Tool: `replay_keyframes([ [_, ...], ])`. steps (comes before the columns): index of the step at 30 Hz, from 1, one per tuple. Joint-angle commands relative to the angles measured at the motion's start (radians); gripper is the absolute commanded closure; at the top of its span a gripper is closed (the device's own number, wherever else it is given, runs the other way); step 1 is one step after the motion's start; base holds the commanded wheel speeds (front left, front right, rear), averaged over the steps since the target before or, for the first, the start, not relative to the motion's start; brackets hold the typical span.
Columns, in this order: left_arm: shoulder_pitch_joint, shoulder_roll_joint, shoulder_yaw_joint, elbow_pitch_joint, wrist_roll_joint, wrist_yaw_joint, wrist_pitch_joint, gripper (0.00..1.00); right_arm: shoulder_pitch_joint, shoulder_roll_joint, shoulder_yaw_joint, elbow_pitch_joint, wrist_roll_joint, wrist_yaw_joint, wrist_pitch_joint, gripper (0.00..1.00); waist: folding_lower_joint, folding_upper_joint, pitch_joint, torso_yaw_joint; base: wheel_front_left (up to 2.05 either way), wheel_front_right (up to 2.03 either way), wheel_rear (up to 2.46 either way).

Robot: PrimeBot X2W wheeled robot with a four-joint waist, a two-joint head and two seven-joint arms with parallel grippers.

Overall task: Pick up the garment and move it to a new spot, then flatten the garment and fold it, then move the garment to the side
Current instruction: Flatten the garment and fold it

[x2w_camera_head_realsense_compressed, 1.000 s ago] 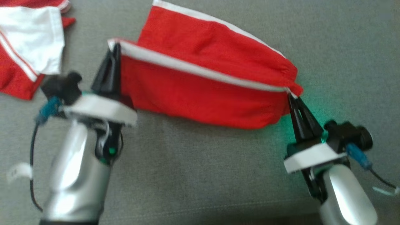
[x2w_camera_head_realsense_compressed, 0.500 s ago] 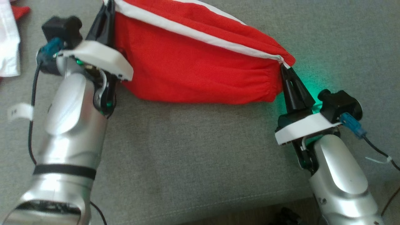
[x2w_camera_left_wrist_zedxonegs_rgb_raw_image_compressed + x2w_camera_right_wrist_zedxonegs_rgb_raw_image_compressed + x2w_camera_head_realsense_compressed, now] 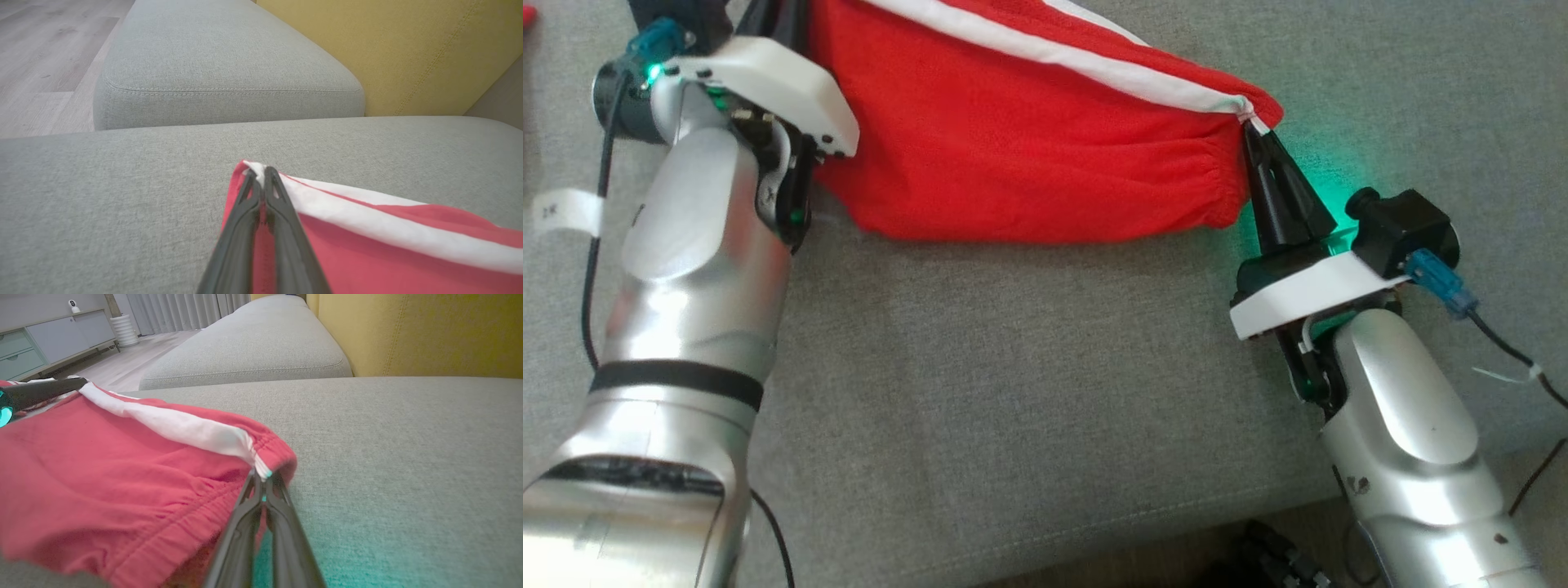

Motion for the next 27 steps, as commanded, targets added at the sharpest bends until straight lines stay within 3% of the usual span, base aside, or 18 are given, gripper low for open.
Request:
replay_keyframes([
  [1, -0.04, 0.021, 0.011, -0.025, 0.008, 0.007, -0.012, 0.69, -0.015, 0.006, 0.012, -0.027, 0.012, 0.007, -0.013, 1.0, -0.0001, 0.0, 0.002, 0.0, 0.0, 0.0, 0.0],
  [2, -0.045, 0.02, 0.011, -0.021, 0.008, 0.006, -0.012, 0.61, -0.018, 0.006, 0.008, -0.03, 0.013, 0.007, -0.013, 0.88, -0.0001, 0.0, 0.003, -0.001, 0.0, 0.0, 0.0],
  [3, -0.049, 0.018, 0.01, -0.019, 0.008, 0.005, -0.012, 0.5, -0.019, 0.006, 0.005, -0.034, 0.015, 0.007, -0.013, 0.69, -0.0001, 0.0, 0.003, 0.0, 0.0, 0.0, 0.0],
  [4, -0.052, 0.017, 0.011, -0.02, 0.008, 0.005, -0.012, 0.16, -0.02, 0.006, 0.004, -0.036, 0.016, 0.007, -0.013, 0.47, -0.0001, 0.0, 0.004, 0.0, 0.0, 0.0, 0.0],
  [5, -0.054, 0.017, 0.014, -0.024, 0.008, 0.006, -0.012, 0.0, -0.02, 0.006, 0.004, -0.04, 0.02, 0.007, -0.014, 0.03, -0.0001, 0.0, 0.004, 0.001, 0.0, 0.0, 0.0],
  [20, 0.084, -0.013, -0.007, -0.076, -0.047, -0.042, -0.01, 0.0, 0.095, 0.006, -0.135, -0.16, -0.019, 0.007, -0.014, 0.0, -0.0001, 0.0, -0.09, 0.08, 0.0, 0.0, 0.0],
  [27, 0.163, -0.008, -0.03, -0.034, -0.076, -0.05, 0.07, 0.0, 0.174, 0.006, -0.204, -0.229, -0.061, 0.007, -0.014, 0.0, -0.0001, 0.0, -0.146, 0.105, 0.0, 0.0, 0.0],
])
